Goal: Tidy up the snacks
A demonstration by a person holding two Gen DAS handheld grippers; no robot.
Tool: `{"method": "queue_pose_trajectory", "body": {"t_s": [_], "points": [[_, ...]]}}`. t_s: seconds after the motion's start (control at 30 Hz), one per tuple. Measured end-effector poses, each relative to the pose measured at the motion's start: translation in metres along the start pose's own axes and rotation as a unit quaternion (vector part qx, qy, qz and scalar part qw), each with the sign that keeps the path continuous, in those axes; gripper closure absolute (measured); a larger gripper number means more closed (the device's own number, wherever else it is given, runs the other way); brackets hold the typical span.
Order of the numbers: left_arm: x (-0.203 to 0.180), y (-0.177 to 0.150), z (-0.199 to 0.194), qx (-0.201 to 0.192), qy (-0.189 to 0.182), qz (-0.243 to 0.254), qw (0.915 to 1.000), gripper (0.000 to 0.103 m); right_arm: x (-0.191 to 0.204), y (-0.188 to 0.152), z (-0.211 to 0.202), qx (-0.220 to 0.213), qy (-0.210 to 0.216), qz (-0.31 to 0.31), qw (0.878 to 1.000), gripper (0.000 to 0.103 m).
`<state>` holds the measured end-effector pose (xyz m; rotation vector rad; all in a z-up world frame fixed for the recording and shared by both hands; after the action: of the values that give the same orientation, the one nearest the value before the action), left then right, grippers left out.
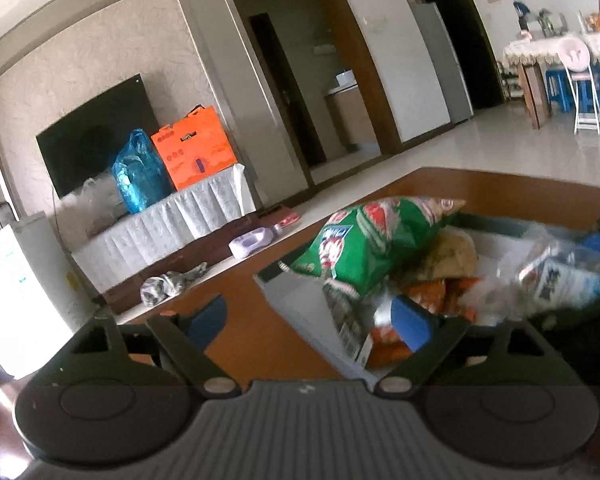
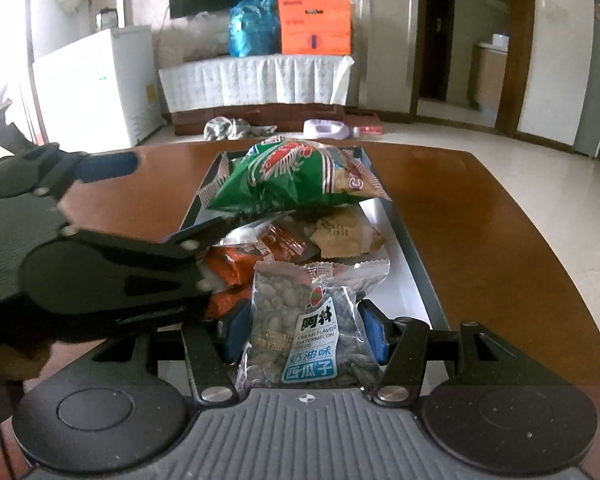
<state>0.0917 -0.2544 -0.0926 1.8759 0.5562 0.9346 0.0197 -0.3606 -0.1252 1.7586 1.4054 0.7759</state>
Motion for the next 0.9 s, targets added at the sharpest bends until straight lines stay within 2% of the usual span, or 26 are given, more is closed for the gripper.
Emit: {"method": "queue_pose_trajectory", "body": {"t_s": [0.43, 0.63, 0.77, 0.9], "points": [[0.006, -0.03, -0.074, 0.031, 0.007, 0.03, 0.999, 0.012, 0.016, -0.01, 0.002, 0.008, -0.006, -0.042, 0.999, 0.033], [-0.013, -0.033, -0.11, 0.04, -0.016, 0.028, 0.9987, 0.012, 0.013, -0.015, -0.005, 0.01, 0.006, -0.025, 1.0, 0.03], [-0.02, -0.034, -0.128, 0.048, -0.017, 0.016, 0.9986, 0.012, 0.013, -0.015, -0.015, 0.003, 0.02, -0.015, 1.0, 0.03], [-0.022, -0.037, -0.139, 0.055, -0.024, 0.0, 0.9982, 0.012, 0.012, -0.015, -0.022, 0.0, 0.013, -0.011, 1.0, 0.028]]}}
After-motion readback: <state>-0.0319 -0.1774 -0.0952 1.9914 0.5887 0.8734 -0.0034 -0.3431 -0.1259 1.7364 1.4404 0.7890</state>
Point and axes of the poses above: each gripper's, at about its wrist camera, not at the fingertips, and z roughly the way its jaws point, x to its left, y to its top, the point moved 3 cm from there along z, roughly the way its jaws point, and after that the axes turned 5 degrees about -x, right-handed, at the moved point
